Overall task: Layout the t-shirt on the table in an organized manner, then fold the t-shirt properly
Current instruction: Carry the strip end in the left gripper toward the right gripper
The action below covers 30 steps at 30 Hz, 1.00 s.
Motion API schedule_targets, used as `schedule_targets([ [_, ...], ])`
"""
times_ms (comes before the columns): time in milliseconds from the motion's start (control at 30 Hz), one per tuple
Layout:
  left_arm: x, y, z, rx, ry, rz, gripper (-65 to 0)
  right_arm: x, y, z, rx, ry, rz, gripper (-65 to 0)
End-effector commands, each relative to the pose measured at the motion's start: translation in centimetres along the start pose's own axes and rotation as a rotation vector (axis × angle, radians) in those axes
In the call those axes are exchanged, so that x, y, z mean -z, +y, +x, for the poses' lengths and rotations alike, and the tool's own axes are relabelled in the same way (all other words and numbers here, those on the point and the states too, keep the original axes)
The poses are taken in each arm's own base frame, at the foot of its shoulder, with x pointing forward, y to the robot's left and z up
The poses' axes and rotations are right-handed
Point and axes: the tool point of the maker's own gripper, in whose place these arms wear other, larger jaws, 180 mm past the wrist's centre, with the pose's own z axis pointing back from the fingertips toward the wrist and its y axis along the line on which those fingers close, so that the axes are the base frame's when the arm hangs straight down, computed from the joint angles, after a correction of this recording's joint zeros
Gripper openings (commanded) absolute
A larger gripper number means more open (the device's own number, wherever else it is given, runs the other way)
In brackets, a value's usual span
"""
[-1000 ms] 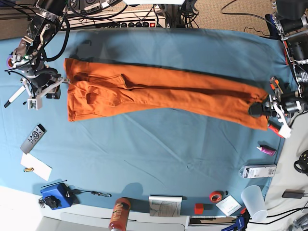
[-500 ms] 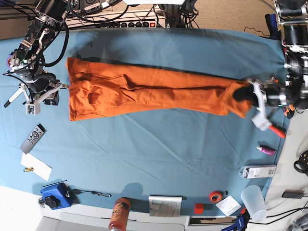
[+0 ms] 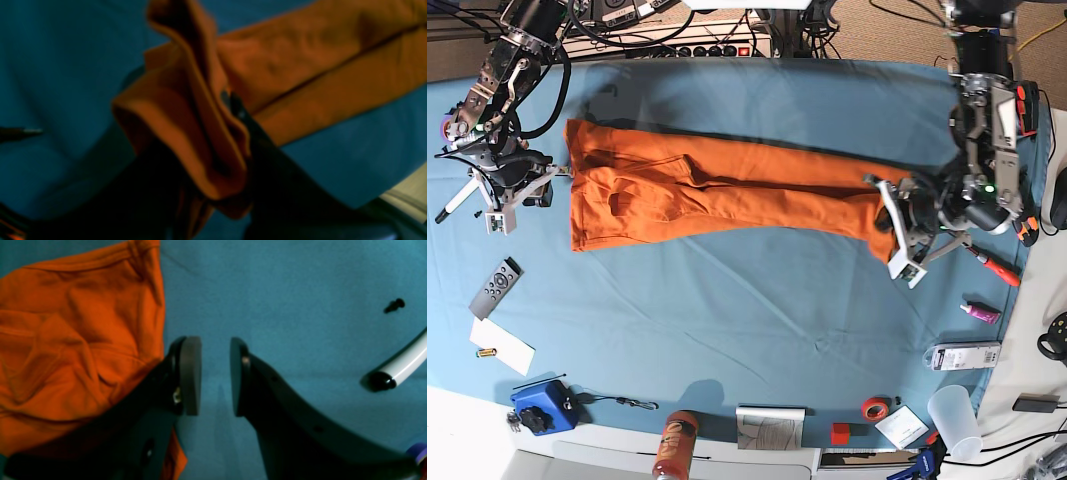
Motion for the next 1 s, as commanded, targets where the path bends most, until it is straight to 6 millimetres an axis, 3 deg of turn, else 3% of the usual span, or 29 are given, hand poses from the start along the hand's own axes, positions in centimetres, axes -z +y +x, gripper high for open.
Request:
schedule_targets([
  [0,-0.5,-0.3,2.0,0.007,-0.068,-0.001,-65.0,-0.5,-0.5,1.8,-0.011,-0.060,-0.012,-49.3],
  [200,1.0,-3.9,3.2,-0.008,-0.093,-0.061,-65.0,-0.5,-0.5,1.9,-0.011,-0.064,-0.012,-49.3],
  [500,3.5,-7.4,2.9,0.122,0.001,0.066,-65.0,-0.5,-0.5,2.1,-0.011,-0.078,-0.012,-49.3],
  [833,4.3,-13.2,5.8,0.222,-0.074,0.012,-65.0,-0.5,-0.5,2.2,-0.011,-0.082,-0.012,-49.3],
  [867,4.3,-13.6,6.1,0.236,-0.094,-0.003,-64.1,-0.5,-0.5,2.2,-0.011,-0.082,-0.012,-49.3],
  [967,4.2,-14.5,7.1,0.220,-0.151,-0.044,-40.0,-0.5,-0.5,2.2,-0.011,-0.082,-0.012,-49.3],
])
